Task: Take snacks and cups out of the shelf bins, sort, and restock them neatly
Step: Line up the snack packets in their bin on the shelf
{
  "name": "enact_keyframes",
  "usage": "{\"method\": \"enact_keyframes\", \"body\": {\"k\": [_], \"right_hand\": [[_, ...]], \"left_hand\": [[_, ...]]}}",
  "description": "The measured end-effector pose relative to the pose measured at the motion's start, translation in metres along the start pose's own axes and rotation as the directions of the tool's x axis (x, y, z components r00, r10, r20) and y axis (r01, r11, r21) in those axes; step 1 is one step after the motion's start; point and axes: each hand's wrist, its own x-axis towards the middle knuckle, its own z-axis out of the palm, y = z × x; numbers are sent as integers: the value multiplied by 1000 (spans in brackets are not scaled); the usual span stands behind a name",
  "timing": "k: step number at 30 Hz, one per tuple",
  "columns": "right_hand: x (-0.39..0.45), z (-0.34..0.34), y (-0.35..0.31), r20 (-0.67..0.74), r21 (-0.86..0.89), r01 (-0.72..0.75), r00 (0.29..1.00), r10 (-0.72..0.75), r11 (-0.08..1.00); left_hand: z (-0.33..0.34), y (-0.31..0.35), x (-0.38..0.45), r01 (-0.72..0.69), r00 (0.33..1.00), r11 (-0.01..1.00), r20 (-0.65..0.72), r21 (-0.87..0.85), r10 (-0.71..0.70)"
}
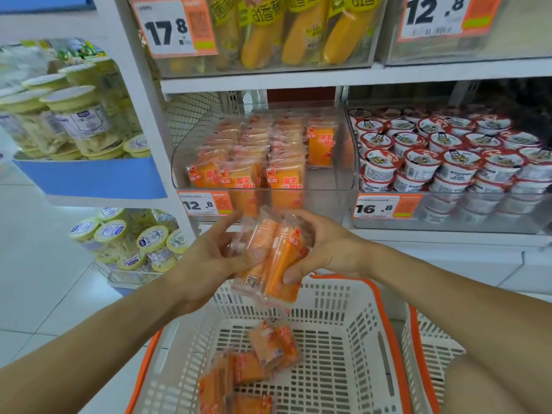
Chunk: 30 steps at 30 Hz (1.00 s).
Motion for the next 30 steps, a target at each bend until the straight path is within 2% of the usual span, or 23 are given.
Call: {"method": "enact_keyframes", "body": {"k": [4,6,9,14,16,19,21,23,26,30], "right_hand": [[-6,-5,-2,14,-93,60,998,-58,994],[-7,-8,0,14,-132,74,997,-73,988],[-11,-7,2,-23,-225,127,991,-135,966],[-17,-10,-2,-55,-358,171,978,-204,918],[-21,-14,-6,-25,-409,165,981,-192,897],[-32,-21,-14,4,-490,75,996,-84,869],[-40,-29,-18,17,-470,10,1000,-2,882],[-46,-37,-19,16,-388,-29,999,38,921],[-48,-40,-19,25,-252,-70,997,79,965],[-43,-31,-17,-17,-184,-63,998,60,981]], "left_hand": [[-4,4,2,45,998,996,55,-79,-41],[-5,7,5,133,990,980,58,-151,-126],[-3,7,6,272,961,949,98,-161,-258],[2,13,10,314,949,918,121,-241,-292],[-5,9,10,354,931,901,182,-252,-315],[-18,0,13,420,900,859,256,-294,-353],[-21,-5,15,418,907,860,194,-292,-374],[-17,-6,14,392,920,893,111,-220,-376],[-9,-9,12,298,954,949,56,-107,-293],[4,0,7,204,979,954,56,-220,-197]]}}
